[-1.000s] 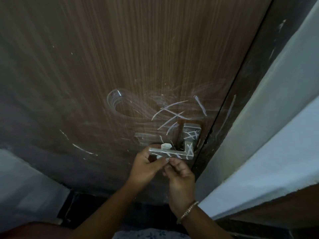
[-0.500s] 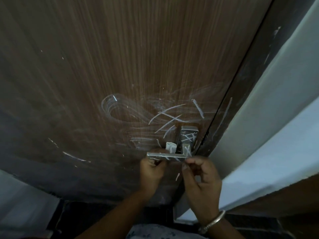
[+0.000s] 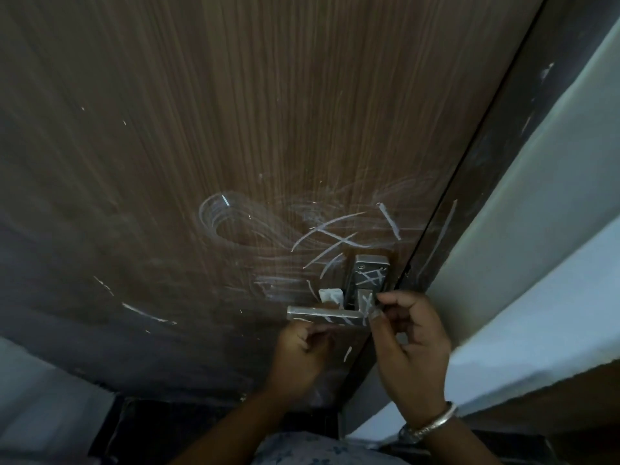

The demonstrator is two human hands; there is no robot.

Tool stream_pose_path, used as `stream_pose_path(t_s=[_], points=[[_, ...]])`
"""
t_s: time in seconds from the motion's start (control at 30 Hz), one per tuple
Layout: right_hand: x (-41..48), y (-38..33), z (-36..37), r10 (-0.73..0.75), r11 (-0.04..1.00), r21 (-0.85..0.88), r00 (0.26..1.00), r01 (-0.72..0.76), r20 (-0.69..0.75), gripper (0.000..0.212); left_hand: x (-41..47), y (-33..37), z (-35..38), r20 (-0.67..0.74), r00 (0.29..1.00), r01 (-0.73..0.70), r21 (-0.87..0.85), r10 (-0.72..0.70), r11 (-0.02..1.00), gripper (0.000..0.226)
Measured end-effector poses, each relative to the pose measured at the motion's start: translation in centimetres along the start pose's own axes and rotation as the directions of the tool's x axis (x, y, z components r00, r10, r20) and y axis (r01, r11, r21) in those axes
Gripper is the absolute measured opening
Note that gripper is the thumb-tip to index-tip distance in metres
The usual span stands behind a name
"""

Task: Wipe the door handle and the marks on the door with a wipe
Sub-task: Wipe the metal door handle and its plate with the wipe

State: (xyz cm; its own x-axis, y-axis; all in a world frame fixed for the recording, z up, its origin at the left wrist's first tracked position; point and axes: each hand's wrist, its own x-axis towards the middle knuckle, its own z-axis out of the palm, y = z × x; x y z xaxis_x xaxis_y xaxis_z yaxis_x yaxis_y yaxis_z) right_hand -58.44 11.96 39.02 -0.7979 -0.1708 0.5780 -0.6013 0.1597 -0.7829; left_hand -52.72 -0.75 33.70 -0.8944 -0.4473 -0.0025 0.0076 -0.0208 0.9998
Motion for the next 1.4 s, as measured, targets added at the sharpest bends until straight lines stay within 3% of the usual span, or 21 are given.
stream_pose_path(t_s=[0.13,0.27,0.43,0.6,0.73,0.83,0.93,1.07,1.2,1.4], points=[[0.3,0.3,-0.1,-0.013,1.000,0.003,1.000,0.013,0.012,0.028,-0.1,-0.5,-0.1,-0.044,0.998,0.033,0.005,-0.033,0.999,0.022],[0.4,0.4,-0.1,0.000,1.000,0.011,0.999,-0.001,0.038,0.026,0.2,-0.3,-0.2,0.004,0.997,-0.080,0.079,0.080,0.994,0.033],[0.4,0.8,-0.3,0.004,1.000,-0.009,0.998,-0.003,0.064,0.033,0.0,-0.6,-0.8,0.097,0.980,-0.198,0.317,0.176,0.928,0.013],[0.1,1.3,-0.2,0.021,1.000,-0.006,0.997,-0.021,0.079,0.033,0.5,-0.1,-1.4,0.178,0.964,-0.245,0.283,0.200,0.927,0.024],[0.2,1.2,-0.1,0.028,1.000,0.002,0.996,-0.028,0.079,0.030,1.3,0.8,-2.8,0.279,0.959,-0.123,0.224,0.057,0.967,0.046],[0.3,1.0,-0.1,0.025,1.000,0.006,0.997,-0.025,0.075,0.027,2.2,1.9,-4.0,0.368,0.928,0.042,0.066,-0.064,0.997,0.044],[0.4,0.8,-0.1,0.017,1.000,-0.001,0.997,-0.017,0.081,0.026,3.0,2.9,-5.1,0.471,0.853,0.308,-0.109,-0.224,0.945,0.038],[0.5,0.6,-0.1,0.003,1.000,-0.008,0.996,-0.002,0.090,0.025,3.7,3.5,-6.1,0.529,0.792,0.415,-0.104,-0.304,0.904,0.055],[0.4,0.6,-0.1,0.009,1.000,-0.016,0.995,-0.008,0.095,0.024,4.2,5.6,-6.0,0.513,0.776,0.411,0.031,-0.367,0.911,0.066],[0.5,0.4,0.0,0.005,0.999,-0.048,0.995,0.000,0.100,0.019,3.8,9.5,-4.7,0.465,0.816,0.256,0.242,-0.343,0.936,0.069]])
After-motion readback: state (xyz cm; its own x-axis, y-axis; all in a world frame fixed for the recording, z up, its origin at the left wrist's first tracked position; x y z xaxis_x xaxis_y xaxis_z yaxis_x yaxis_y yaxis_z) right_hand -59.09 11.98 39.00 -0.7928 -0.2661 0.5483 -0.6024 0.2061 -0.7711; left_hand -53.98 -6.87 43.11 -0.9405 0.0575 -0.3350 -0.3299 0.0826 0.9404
